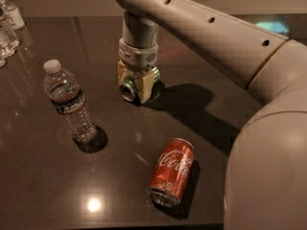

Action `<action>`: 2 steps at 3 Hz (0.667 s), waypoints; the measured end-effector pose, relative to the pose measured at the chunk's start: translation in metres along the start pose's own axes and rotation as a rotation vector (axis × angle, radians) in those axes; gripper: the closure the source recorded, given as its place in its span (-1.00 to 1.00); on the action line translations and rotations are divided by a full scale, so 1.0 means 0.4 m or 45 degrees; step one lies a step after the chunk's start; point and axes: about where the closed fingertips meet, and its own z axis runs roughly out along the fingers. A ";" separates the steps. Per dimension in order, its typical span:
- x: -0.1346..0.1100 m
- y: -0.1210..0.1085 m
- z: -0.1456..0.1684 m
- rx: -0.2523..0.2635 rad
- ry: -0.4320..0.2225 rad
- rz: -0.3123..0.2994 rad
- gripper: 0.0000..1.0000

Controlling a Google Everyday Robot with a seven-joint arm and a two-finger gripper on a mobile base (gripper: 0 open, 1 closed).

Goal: Place green can upright

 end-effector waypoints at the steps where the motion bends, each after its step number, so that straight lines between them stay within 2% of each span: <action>1: 0.005 -0.008 -0.012 0.003 0.021 -0.009 0.30; 2: 0.002 -0.022 -0.056 0.066 -0.015 0.070 0.76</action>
Offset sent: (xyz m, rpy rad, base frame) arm 0.0043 0.0020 0.0560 0.1186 0.0128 -0.1753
